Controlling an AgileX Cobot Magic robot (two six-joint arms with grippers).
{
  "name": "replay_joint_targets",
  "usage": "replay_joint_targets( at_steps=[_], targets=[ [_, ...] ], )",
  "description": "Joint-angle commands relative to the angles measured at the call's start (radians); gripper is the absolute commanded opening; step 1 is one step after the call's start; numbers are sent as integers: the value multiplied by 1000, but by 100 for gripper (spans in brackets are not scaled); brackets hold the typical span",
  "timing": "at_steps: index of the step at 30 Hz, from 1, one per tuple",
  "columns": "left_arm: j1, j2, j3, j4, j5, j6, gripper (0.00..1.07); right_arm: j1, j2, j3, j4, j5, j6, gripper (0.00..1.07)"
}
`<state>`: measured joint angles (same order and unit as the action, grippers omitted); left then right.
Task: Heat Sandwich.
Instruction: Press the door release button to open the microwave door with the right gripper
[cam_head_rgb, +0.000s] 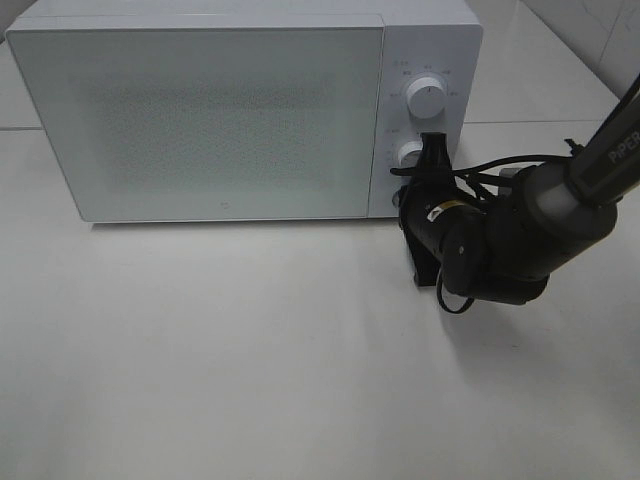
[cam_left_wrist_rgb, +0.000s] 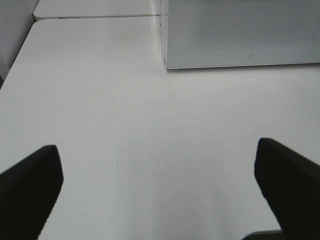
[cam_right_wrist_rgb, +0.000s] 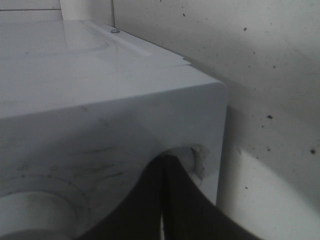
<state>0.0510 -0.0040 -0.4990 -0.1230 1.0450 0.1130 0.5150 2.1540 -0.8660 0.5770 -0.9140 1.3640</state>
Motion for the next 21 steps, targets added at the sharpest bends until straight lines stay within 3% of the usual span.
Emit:
replay_joint_targets(
  at_steps=[1,21],
  targets=[
    [1,-26,3,-5,-17,1,104,-27,20,-102,-10,-227,-15,0],
    [1,-26,3,-5,-17,1,104,-27,39,-146,3,-172,-24,1]
  ],
)
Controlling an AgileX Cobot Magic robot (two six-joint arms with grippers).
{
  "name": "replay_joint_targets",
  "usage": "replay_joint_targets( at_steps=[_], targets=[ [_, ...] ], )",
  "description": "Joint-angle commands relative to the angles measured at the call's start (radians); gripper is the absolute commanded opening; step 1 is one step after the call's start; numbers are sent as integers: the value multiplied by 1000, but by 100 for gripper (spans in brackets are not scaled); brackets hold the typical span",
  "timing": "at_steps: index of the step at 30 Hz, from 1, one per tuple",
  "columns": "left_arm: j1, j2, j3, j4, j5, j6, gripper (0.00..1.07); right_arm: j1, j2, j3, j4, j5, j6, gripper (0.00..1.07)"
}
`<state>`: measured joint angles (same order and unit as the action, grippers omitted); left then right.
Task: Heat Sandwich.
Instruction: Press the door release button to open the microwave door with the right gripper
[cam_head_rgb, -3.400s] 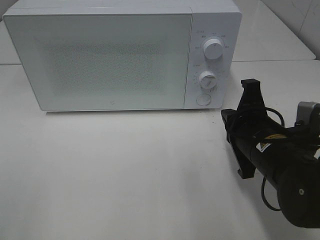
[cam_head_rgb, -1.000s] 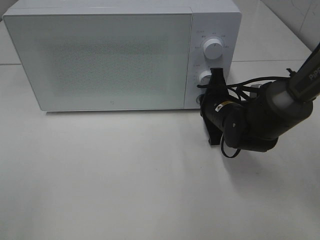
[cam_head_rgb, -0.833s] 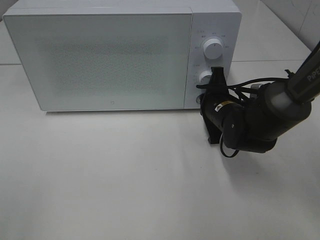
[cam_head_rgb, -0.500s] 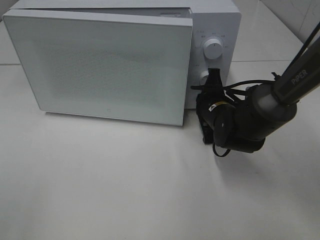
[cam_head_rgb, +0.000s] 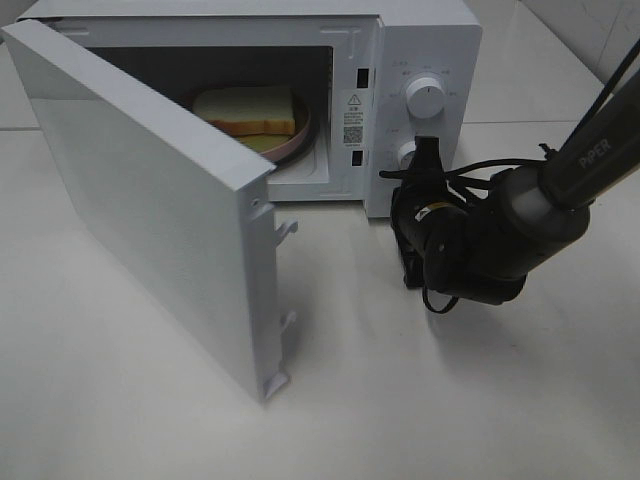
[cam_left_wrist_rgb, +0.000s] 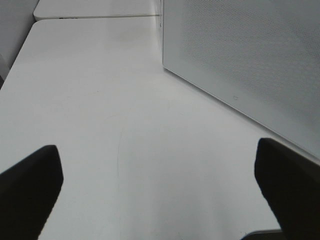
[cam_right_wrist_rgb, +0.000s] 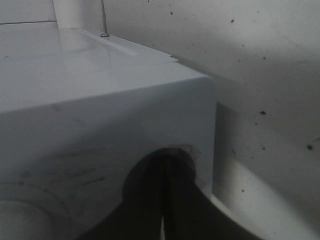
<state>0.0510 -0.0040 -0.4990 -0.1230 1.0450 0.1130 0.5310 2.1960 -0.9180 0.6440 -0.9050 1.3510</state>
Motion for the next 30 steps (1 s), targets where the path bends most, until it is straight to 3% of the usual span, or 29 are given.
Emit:
replay_joint_targets(
  at_steps=[1,19,30],
  targets=[
    [1,-26,3,-5,-17,1,104,-43,-3,-94,-64,-181,-11,1],
    [1,-26,3,-5,-17,1,104,-42,-29,-80,-65,-21,-7,2],
    [1,-26,3,-5,-17,1,104,-41,-124,41,-116,166,-2,2]
  ],
)
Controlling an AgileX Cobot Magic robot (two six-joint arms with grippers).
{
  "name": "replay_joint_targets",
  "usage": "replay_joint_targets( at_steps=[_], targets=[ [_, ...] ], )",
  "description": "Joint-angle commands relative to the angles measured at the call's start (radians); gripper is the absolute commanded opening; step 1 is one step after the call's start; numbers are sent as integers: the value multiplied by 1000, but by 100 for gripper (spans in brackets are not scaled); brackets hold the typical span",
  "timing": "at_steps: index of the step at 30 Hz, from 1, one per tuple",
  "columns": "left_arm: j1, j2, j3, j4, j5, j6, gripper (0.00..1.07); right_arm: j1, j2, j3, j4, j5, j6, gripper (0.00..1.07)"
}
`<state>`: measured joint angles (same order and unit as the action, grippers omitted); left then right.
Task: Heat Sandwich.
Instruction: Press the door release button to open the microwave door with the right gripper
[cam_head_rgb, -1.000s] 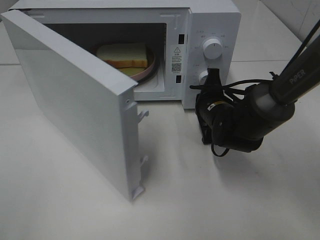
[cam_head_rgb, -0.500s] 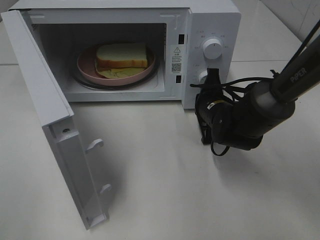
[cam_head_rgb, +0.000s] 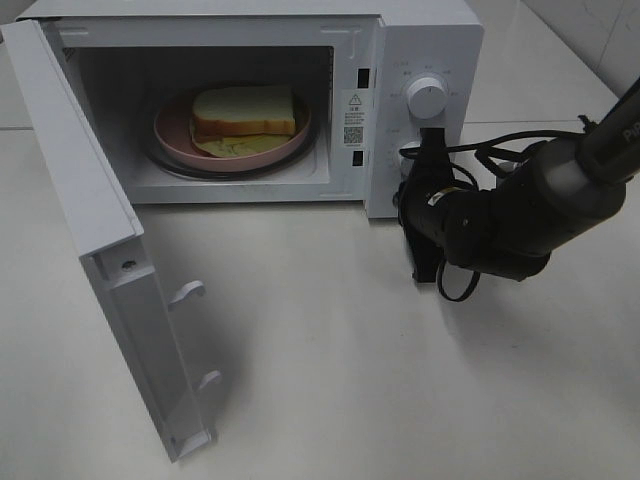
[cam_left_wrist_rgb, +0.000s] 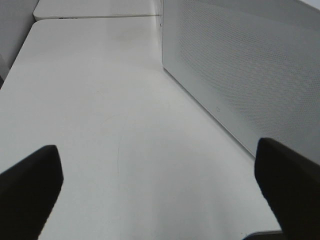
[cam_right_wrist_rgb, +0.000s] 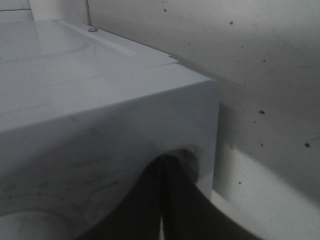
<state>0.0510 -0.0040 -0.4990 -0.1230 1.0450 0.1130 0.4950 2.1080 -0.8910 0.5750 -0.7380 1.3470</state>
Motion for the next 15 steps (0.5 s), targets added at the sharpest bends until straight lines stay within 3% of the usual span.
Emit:
replay_joint_targets(
  at_steps=[1,15],
  targets=[
    [1,-26,3,-5,-17,1,104,-5,-46,25,-52,8,1,2],
    [1,-26,3,-5,-17,1,104,-5,-235,153,-45,171,-150,2]
  ],
)
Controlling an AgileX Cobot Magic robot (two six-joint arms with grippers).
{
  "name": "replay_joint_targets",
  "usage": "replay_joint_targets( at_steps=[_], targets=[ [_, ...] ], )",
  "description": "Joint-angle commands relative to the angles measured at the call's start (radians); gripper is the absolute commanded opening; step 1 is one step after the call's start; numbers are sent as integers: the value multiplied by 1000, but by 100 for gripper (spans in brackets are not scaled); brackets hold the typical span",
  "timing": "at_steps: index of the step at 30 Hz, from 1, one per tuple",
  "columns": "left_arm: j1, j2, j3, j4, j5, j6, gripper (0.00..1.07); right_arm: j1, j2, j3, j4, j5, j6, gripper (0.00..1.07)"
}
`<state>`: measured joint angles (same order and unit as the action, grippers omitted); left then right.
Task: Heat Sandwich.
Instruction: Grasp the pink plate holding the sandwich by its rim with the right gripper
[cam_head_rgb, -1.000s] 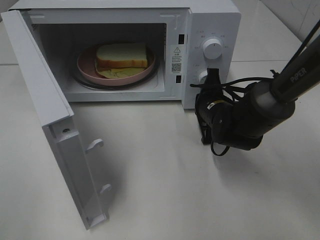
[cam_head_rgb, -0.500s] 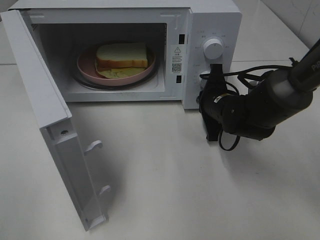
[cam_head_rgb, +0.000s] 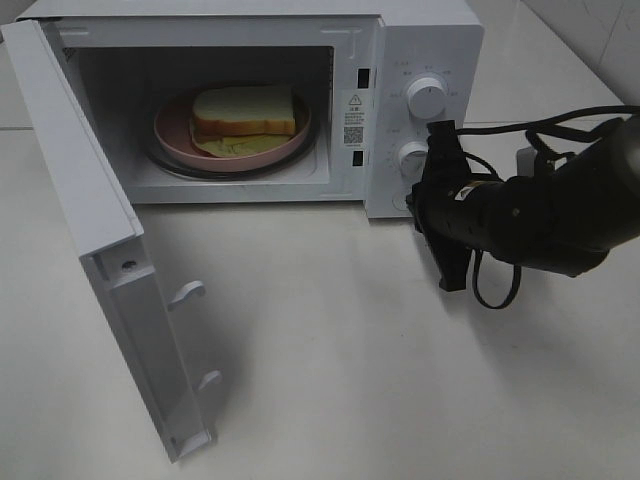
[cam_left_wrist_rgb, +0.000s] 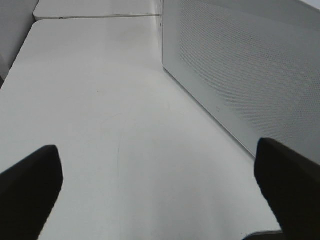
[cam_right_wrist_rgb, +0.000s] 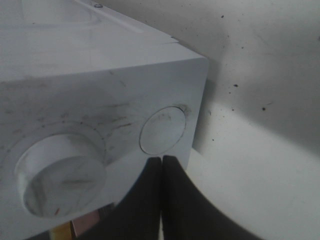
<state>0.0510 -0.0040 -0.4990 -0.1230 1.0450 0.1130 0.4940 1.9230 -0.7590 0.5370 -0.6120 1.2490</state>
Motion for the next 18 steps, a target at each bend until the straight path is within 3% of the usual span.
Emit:
replay_joint_targets(
  at_steps=[1,8,18],
  targets=[
    [1,-26,3,-5,-17,1,104,-4,-81,37,-7,82,-86,2],
    [1,-26,3,-5,-17,1,104,-4,-179,50,-7,243,-223,3],
    [1,-26,3,-5,-17,1,104,-4,-338,49,-7,561,-629,4]
  ],
)
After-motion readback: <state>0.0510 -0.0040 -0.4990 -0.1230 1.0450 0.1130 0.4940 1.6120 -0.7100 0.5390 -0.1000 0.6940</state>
